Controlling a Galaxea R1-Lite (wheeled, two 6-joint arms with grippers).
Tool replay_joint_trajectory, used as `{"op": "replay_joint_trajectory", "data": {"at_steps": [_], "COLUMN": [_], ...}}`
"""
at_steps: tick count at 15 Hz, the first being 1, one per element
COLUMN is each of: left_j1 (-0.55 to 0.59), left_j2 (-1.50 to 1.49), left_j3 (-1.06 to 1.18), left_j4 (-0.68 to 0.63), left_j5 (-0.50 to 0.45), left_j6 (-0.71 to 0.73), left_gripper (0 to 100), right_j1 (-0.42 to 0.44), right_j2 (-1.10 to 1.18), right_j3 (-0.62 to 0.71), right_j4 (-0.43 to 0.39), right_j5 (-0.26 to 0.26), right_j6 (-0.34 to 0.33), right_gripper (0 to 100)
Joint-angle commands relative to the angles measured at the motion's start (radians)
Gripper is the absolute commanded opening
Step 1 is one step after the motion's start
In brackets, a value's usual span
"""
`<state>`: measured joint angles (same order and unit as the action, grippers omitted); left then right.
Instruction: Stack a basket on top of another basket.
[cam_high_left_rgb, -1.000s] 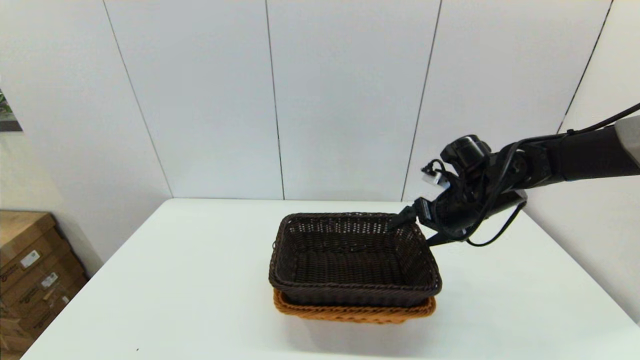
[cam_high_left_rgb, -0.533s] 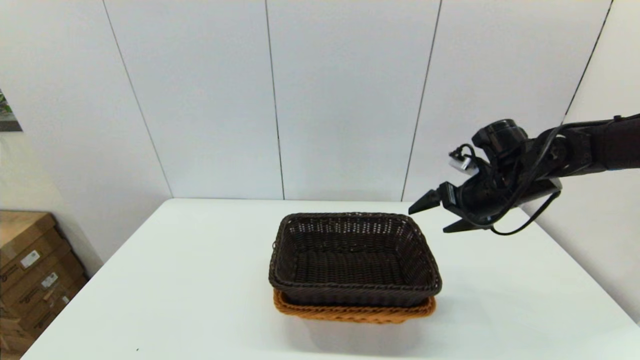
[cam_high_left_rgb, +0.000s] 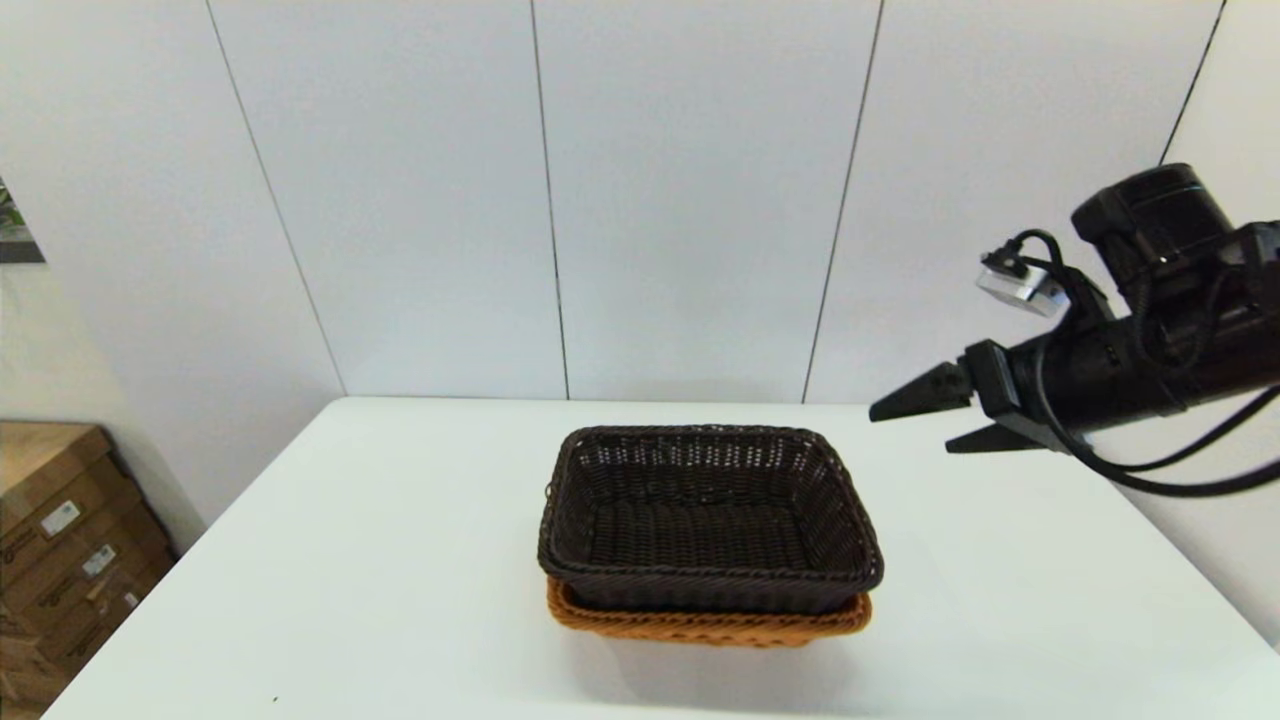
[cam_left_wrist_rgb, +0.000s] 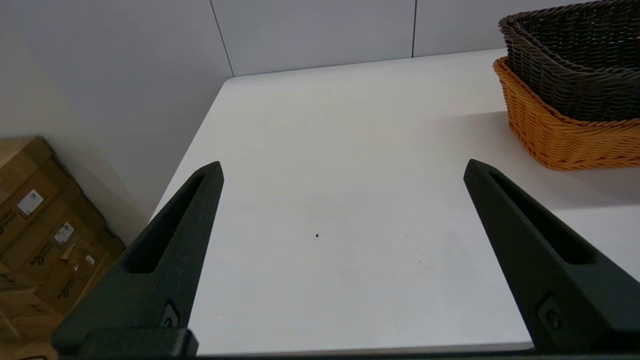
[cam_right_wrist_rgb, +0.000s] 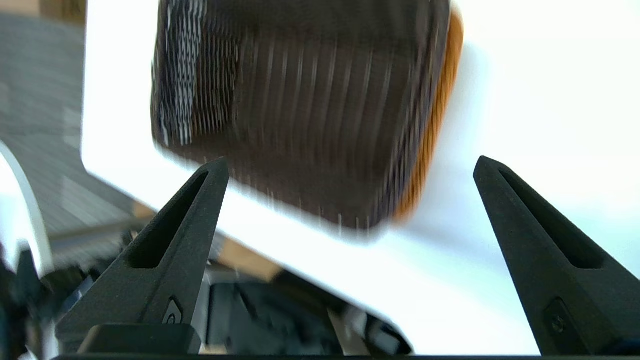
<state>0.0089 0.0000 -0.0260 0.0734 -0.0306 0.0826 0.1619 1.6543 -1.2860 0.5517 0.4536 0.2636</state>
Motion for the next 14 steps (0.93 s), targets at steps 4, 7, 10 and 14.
{"op": "replay_joint_trajectory", "data": {"at_steps": [4,7,10,14], "left_j1": [0.000,0.000,0.000,0.000], "left_j2": [-0.002,-0.002,-0.002,-0.002], "left_j3": [0.000,0.000,0.000,0.000], "left_j4": [0.000,0.000,0.000,0.000], "left_j5": [0.000,0.000,0.000,0.000], "left_j6": [0.000,0.000,0.000,0.000], "left_gripper": [100,100,100,100], "right_j1": [0.013,0.013,-0.035,-0.084], "right_j2": [-0.490,-0.699,-0.857,-1.035], "right_j3": [0.413,0.514,0.588,0.709], "right_j4": [0.001,0.007,0.042,0.042], "right_j5": [-0.112,-0.110,-0.110,-0.101], "right_j6": [-0.024,-0.023,-0.032,-0.066], "right_gripper": [100,100,100,100]}}
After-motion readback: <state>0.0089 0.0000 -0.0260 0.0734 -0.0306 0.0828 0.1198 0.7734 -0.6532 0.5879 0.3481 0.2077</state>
